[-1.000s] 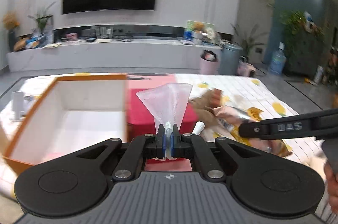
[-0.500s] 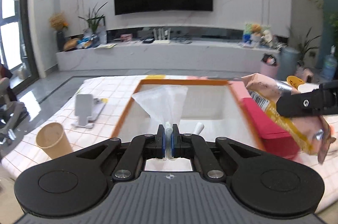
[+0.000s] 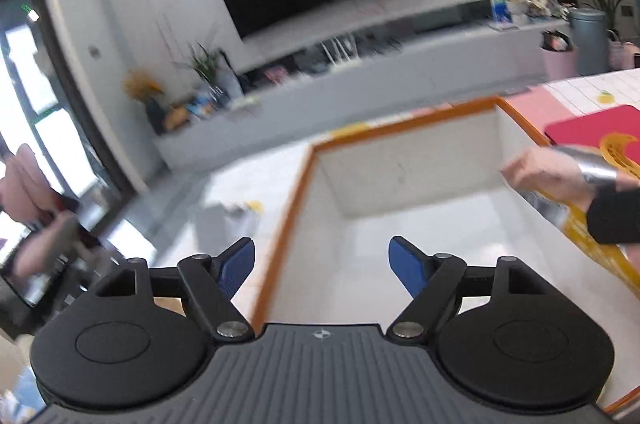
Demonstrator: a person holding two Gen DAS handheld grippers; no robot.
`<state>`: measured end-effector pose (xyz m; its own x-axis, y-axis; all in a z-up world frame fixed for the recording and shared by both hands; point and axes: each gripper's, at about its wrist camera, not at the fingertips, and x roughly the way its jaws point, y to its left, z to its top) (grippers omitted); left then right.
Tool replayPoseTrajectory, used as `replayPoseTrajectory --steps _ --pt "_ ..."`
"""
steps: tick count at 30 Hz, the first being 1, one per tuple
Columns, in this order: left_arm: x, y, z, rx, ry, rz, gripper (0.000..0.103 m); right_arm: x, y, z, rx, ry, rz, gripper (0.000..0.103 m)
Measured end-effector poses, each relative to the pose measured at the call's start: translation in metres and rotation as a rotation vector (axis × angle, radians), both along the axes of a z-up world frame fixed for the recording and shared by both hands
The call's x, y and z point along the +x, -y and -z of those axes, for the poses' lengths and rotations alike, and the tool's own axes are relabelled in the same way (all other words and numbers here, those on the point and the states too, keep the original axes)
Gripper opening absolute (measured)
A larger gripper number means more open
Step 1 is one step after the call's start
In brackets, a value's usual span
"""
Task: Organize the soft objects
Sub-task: 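Lift the Deeyeo wipes pack with the right tool and carry it to the orange-rimmed box, then lower the wipes pack into the box and open the right gripper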
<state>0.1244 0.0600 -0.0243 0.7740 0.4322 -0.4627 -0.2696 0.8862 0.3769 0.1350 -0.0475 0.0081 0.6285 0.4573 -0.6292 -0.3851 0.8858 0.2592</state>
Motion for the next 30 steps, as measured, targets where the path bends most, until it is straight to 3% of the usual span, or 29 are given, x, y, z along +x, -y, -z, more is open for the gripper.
replayPoseTrajectory --steps 2,8,14,20,24,26,27,30 --pt "-0.007 -0.002 -0.008 -0.027 0.020 0.001 0.090 -0.003 0.002 -0.003 0.002 0.000 -0.002 0.060" --pt "-0.023 -0.037 -0.032 -0.207 0.042 -0.058 0.090 -0.011 0.001 -0.018 0.001 0.020 -0.009 0.060" --pt "-0.041 -0.072 -0.048 -0.205 0.079 -0.166 0.090 -0.016 -0.015 -0.033 -0.031 0.040 -0.033 0.060" --pt "-0.044 -0.102 -0.046 -0.293 0.032 -0.253 0.090 -0.002 -0.048 -0.033 -0.025 -0.008 -0.058 0.060" --pt "-0.051 -0.120 -0.043 -0.314 0.032 -0.309 0.090 0.010 -0.086 -0.029 -0.077 0.014 -0.075 0.058" --pt "-0.057 -0.127 -0.043 -0.337 0.050 -0.342 0.090 0.022 -0.117 -0.021 -0.148 0.012 -0.110 0.053" --pt "-0.058 -0.129 -0.042 -0.348 0.053 -0.350 0.089 0.026 -0.126 -0.016 -0.190 0.003 -0.111 0.046" --pt "-0.057 -0.131 -0.039 -0.358 0.038 -0.334 0.089 0.031 -0.136 -0.007 -0.239 -0.009 -0.126 0.046"
